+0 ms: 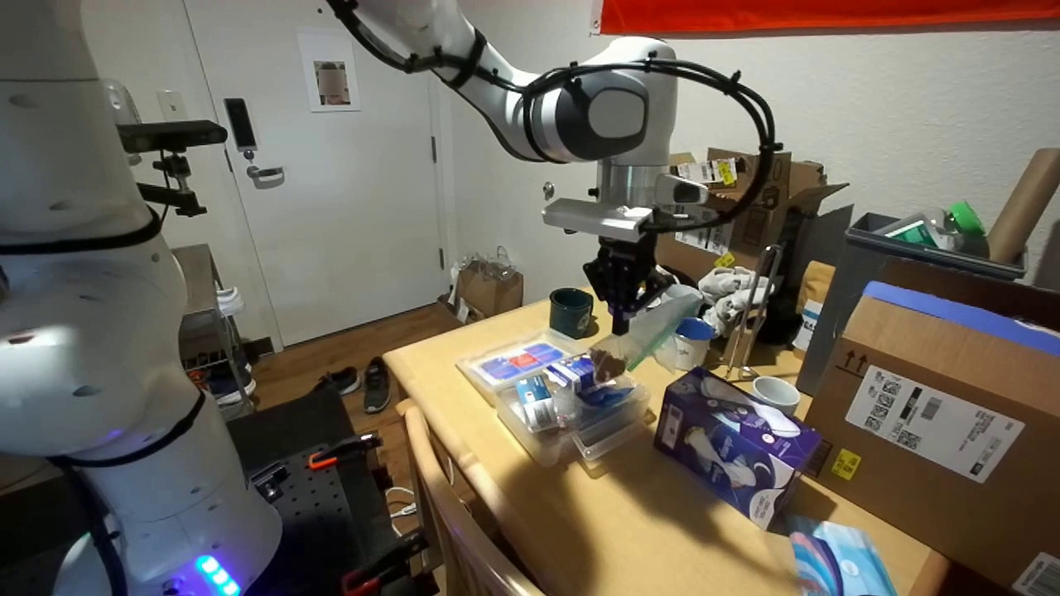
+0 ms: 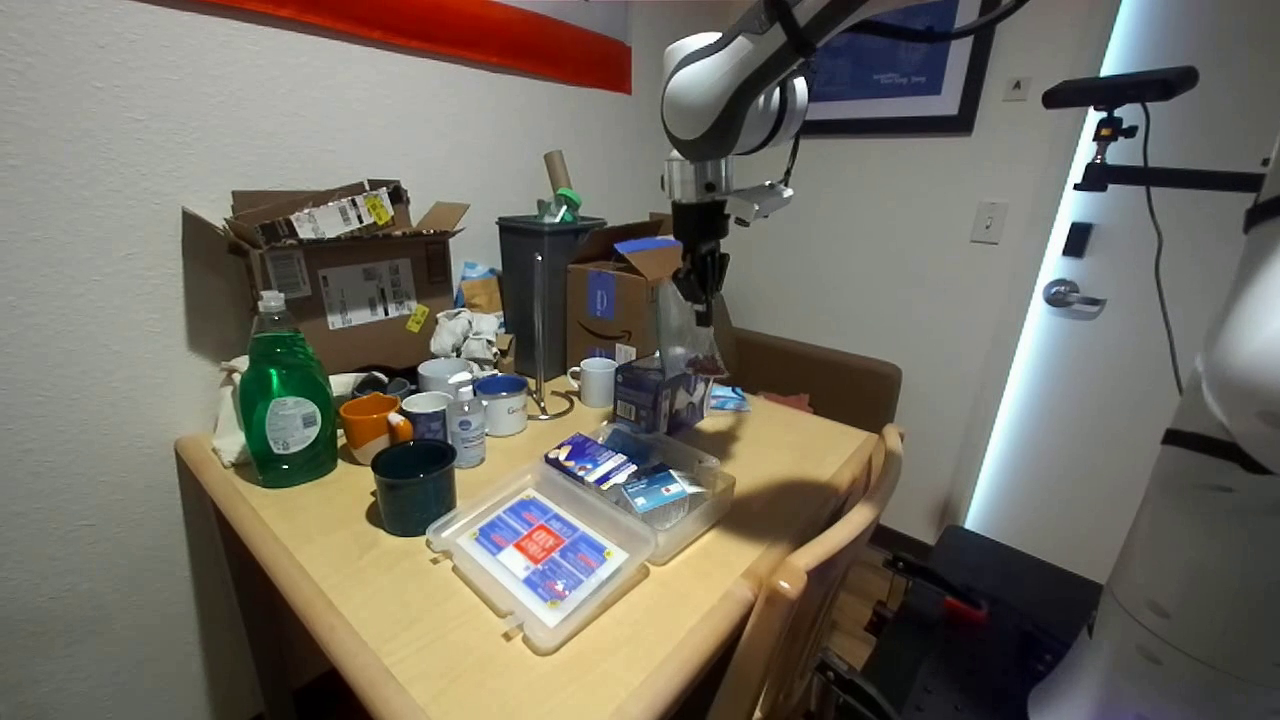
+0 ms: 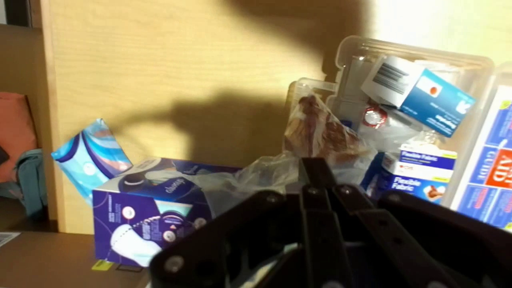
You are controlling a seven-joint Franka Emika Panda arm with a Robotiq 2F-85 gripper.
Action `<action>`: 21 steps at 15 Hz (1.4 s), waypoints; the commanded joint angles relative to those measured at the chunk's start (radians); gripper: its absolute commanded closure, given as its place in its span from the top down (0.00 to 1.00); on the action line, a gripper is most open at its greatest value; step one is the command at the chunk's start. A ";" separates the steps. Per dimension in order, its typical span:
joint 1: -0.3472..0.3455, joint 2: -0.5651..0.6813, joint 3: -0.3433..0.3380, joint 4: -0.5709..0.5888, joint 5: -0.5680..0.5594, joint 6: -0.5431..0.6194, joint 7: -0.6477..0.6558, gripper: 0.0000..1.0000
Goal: Pick the plastic zip bag on the table and put it in the plastic box
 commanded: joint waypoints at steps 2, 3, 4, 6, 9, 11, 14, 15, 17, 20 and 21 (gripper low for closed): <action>0.062 -0.052 0.058 -0.030 0.035 -0.051 0.027 0.00; 0.074 -0.043 0.069 -0.024 0.043 -0.052 0.042 0.00; 0.085 -0.038 0.080 -0.021 0.051 -0.054 0.056 0.00; 0.104 -0.025 0.097 -0.018 0.071 -0.048 0.100 0.00; 0.121 -0.003 0.109 -0.018 0.058 -0.026 0.211 0.00; 0.128 0.007 0.110 -0.013 0.069 -0.016 0.269 0.00; 0.139 0.044 0.111 0.003 0.023 0.017 0.401 0.00; 0.140 0.060 0.109 0.013 0.018 0.028 0.444 0.00; 0.145 0.087 0.106 0.028 0.017 0.045 0.515 0.00; 0.148 0.137 0.094 0.046 0.009 0.080 0.620 0.00; 0.147 0.156 0.086 0.055 0.010 0.091 0.657 0.00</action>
